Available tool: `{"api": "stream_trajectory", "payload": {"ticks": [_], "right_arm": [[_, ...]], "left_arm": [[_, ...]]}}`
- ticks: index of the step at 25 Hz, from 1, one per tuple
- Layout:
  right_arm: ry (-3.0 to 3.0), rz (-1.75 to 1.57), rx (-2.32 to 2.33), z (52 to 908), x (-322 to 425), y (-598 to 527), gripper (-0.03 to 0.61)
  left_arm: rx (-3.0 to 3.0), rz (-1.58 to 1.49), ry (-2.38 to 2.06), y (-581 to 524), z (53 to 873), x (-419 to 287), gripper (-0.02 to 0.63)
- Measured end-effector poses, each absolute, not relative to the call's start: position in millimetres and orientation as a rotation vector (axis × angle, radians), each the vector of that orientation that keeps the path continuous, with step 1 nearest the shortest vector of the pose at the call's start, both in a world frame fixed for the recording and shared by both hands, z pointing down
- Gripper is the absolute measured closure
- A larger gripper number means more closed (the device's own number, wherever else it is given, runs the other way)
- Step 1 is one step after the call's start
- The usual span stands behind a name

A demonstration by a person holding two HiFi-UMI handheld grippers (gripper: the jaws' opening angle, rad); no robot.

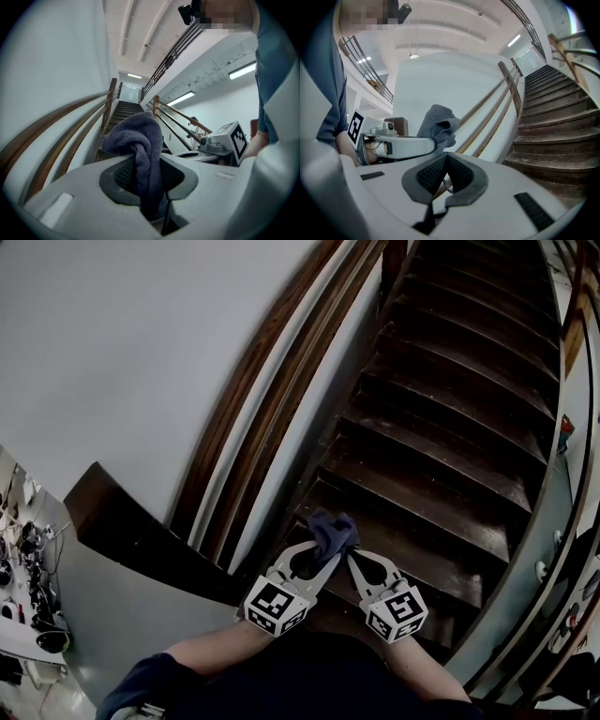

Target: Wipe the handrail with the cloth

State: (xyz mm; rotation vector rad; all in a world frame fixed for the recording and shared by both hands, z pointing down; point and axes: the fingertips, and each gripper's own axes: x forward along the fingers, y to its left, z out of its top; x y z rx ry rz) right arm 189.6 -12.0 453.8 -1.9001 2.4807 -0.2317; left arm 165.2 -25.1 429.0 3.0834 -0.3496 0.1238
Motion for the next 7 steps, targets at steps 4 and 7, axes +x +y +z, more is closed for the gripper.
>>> {"api": "stream_trajectory", "payload": {"ticks": [4,7], "right_arm": [[2.482,-0.233,-1.896,454.3,189.8,-10.3,0.569],[2.481,-0.236,-1.894,454.4,189.9,-11.4,0.569]], "left_arm": [[3.083,0.119,-0.359,-24.1,428.6,165.6,0.517],[3.081,0.118,-0.362,-25.7,429.1,165.4,0.517]]}}
